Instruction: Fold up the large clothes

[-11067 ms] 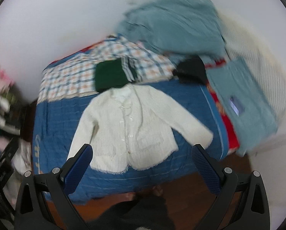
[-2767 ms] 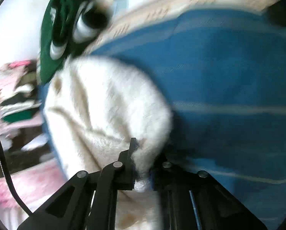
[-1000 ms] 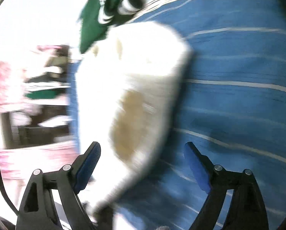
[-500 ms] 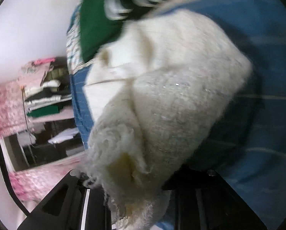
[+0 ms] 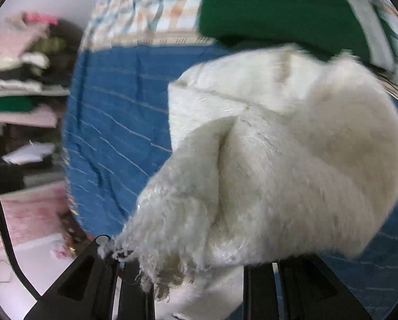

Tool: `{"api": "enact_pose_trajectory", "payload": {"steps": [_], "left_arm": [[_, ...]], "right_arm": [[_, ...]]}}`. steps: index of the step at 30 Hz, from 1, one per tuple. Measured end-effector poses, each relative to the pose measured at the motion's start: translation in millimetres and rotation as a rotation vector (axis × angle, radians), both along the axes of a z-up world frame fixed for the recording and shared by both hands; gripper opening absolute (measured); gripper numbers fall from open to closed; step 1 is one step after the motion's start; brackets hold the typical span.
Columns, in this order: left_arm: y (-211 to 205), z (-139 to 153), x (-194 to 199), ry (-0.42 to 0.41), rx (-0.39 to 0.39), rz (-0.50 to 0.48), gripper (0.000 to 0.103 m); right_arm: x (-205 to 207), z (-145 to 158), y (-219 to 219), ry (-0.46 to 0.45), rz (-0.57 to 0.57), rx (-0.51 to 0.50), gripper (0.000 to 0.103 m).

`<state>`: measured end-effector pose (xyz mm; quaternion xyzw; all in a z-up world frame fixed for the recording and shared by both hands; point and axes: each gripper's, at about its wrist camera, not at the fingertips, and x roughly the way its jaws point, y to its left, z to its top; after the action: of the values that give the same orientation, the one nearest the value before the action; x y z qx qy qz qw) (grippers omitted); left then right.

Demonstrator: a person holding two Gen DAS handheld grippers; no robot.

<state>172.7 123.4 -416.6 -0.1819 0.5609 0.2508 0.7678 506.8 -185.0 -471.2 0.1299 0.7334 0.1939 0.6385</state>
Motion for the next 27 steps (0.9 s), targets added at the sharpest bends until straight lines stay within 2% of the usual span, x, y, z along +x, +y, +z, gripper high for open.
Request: {"api": "enact_pose_trajectory", "payload": {"steps": [2,4,5,7,9,10,11,13,14,17,18,19,21,23,25,27], "left_arm": [[29.8,-7.2,-9.4,-0.006,-0.024,0.074,0.046],[42.6,-7.6,-23.6,-0.003,0.002,0.137,0.047],[50.1,-10.2,-34.2,0.001,0.011,0.161,0.047],[59.1,-15.1,-49.7,0.023,0.005,0.192,0.049],[66.0,-25.9,-67.1,0.052,-0.036,0.230,0.053],[67.0,-31.9,-74.4,0.064,-0.066,0.248,0.059],[66.6,-35.7,-78.3,0.060,-0.088,0.265,0.060],[61.0,-41.2,-81.2,0.063,-0.105,0.270,0.060],[56.3,-42.3,-78.9,0.061,-0.099,0.264,0.060],[41.8,-43.0,-59.9,0.027,-0.084,0.242,0.062],[39.8,-45.9,-50.6,0.007,-0.090,0.232,0.071],[37.0,-51.0,-42.1,-0.005,-0.087,0.220,0.084],[35.5,-75.4,-22.4,0.020,-0.066,0.195,0.090],[37.8,-110.0,-6.3,0.110,-0.068,0.171,0.090],[45.1,-127.2,-2.8,0.123,-0.113,0.181,0.103],[54.3,-132.1,-5.5,0.101,-0.154,0.202,0.103]], "right_arm": [[0.2,-30.9,17.3,0.033,0.009,-0.042,0.033],[9.7,-60.0,44.7,0.064,0.020,-0.069,0.046],[13.9,-71.4,56.0,0.078,0.020,-0.060,0.050],[20.2,-89.2,64.2,0.080,0.015,-0.029,0.066],[30.8,-104.5,75.9,0.072,-0.008,0.019,0.070],[30.6,-99.8,69.7,0.066,-0.025,0.062,0.070],[29.5,-96.1,63.8,0.067,-0.035,0.092,0.070],[25.4,-82.3,37.8,0.061,-0.074,0.198,0.070],[22.3,-74.2,20.4,0.041,-0.094,0.219,0.070],[16.4,-52.4,-36.5,-0.071,-0.139,0.178,0.070],[15.5,-50.0,-56.4,-0.102,-0.137,0.131,0.070],[15.9,-51.9,-69.0,-0.114,-0.134,0.101,0.070],[18.1,-69.7,-109.0,-0.112,-0.131,0.030,0.070],[24.3,-98.1,-139.3,-0.084,-0.136,0.007,0.070],[33.8,-135.0,-160.3,-0.032,-0.152,0.079,0.070],[43.9,-171.3,-171.1,0.020,-0.172,0.201,0.070]]}}
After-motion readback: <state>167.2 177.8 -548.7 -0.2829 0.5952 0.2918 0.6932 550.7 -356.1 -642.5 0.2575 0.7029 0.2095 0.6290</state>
